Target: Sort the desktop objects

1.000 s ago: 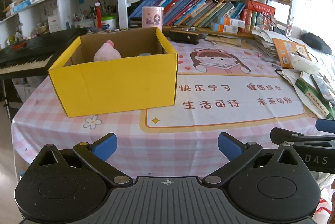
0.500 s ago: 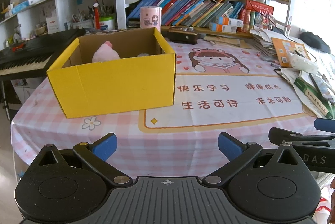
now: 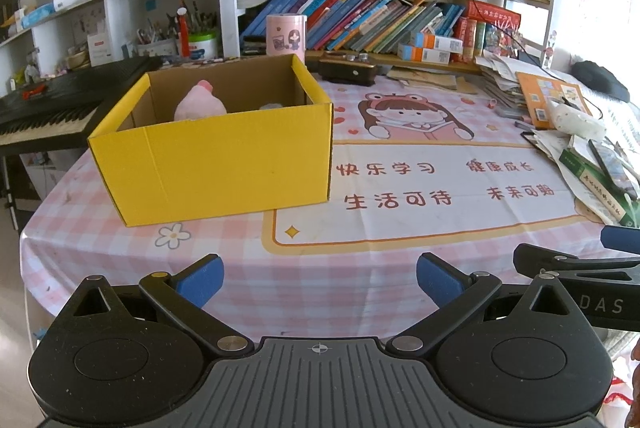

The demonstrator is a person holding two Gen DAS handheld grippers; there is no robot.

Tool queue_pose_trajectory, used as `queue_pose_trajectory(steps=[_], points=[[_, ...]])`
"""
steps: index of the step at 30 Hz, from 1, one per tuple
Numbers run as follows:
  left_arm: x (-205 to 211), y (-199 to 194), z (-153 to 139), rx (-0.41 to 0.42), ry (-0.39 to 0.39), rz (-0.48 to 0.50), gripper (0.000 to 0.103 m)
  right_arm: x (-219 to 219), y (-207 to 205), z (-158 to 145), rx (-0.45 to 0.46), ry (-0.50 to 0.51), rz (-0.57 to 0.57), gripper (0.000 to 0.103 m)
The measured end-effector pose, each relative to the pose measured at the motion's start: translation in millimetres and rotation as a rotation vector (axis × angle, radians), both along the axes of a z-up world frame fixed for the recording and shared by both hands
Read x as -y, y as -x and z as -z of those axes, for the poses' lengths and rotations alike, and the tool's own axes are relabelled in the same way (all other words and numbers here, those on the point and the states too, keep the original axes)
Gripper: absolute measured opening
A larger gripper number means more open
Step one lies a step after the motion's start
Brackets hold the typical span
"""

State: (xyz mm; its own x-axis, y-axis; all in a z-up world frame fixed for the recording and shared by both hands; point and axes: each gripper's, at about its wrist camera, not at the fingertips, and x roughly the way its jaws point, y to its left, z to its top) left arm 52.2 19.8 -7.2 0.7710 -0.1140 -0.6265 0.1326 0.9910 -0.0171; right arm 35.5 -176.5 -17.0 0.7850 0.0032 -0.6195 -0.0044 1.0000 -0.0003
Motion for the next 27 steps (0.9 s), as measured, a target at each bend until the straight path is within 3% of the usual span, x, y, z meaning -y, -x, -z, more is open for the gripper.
queue_pose_trajectory(steps=[27], points=[[-4.2,0.7,2.1,-0.013,0.004,-0.008,0.103,-4.6,1.9,2.6,-0.008,0.002,-0.006,0.103]])
